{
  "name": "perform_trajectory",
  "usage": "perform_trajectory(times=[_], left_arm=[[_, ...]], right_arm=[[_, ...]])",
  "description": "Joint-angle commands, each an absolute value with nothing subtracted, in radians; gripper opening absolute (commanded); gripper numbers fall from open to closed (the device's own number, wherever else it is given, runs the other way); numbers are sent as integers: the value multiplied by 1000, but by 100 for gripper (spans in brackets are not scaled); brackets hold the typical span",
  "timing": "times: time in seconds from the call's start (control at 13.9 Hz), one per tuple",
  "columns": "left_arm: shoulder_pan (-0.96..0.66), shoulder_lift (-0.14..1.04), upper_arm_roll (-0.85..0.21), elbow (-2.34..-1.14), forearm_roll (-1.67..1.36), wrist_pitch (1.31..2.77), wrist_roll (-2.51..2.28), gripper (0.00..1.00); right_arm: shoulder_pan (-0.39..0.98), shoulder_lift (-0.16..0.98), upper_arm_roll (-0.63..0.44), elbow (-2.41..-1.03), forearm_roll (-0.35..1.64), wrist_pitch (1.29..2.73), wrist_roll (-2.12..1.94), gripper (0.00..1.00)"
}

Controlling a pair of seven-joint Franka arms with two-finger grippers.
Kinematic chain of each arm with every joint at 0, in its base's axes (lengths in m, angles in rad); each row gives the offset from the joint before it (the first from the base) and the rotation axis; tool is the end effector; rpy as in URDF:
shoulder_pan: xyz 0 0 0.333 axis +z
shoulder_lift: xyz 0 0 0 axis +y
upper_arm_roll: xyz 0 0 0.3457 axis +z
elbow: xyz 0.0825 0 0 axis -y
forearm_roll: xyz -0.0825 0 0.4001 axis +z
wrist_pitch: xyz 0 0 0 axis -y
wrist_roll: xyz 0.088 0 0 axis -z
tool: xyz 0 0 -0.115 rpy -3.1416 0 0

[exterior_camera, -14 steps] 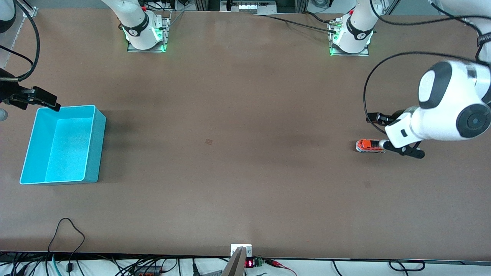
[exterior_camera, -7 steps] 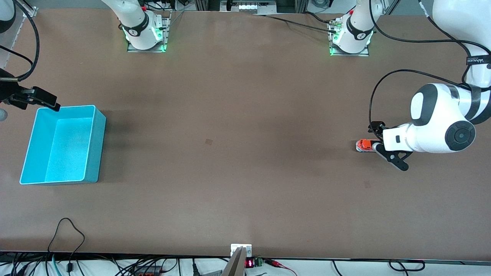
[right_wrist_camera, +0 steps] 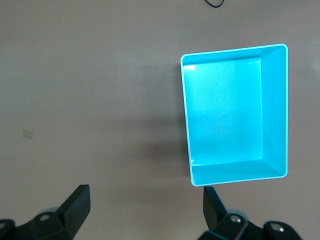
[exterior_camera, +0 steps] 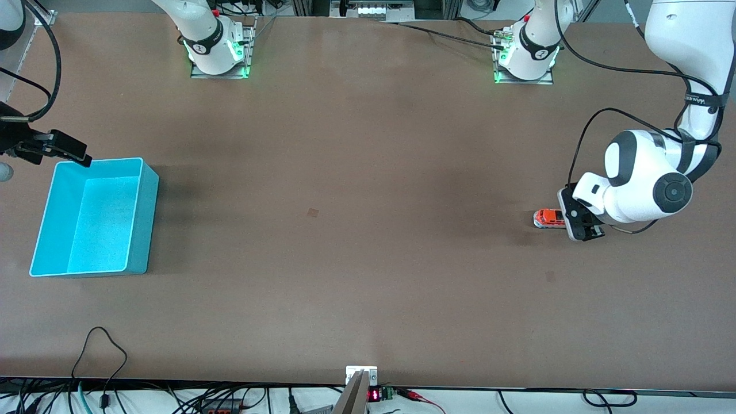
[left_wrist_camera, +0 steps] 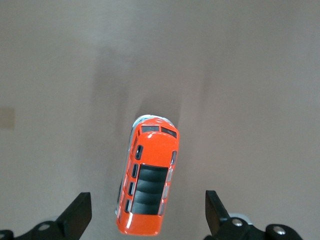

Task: Wind up bus and store in blue box
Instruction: 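Close the left gripper on the orange bus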

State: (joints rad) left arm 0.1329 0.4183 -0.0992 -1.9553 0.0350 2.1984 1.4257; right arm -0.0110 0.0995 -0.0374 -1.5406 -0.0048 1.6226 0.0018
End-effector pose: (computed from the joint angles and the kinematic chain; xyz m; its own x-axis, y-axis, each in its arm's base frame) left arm 0.6194 0.0246 0.2575 0.1593 -0.9872 -0.0091 -0.9722 -0.1585 0.1723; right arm 0.6066 -0.0288 0.6069 0.9986 -0.0498 -0.0174 -0.0497 -0.9987 0.0085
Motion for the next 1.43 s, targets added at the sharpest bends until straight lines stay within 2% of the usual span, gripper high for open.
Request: perform_trajectory(times=[0.0, 0.29, 1.0, 1.29, 1.36], left_arm=[[137, 399, -106, -1985, 44, 2275, 1587, 100], [156, 397, -106, -2083, 44, 2400, 1640, 100], [178, 436, -106, -2134, 40, 2537, 1634, 100], [178, 442, -106, -2138, 40, 2539, 1632, 90], [178, 446, -106, -2137, 38, 2539, 1632, 83]], right_arm=[[-15, 103, -34, -1523, 11, 1609, 2, 100], [-15, 103, -34, -1525, 11, 1608, 3, 100], [-17, 104, -34, -1525, 12, 1600, 3, 100], [-14, 121, -34, -1529, 11, 1571, -2, 100], [-15, 129, -34, -1526, 11, 1527, -2, 100]])
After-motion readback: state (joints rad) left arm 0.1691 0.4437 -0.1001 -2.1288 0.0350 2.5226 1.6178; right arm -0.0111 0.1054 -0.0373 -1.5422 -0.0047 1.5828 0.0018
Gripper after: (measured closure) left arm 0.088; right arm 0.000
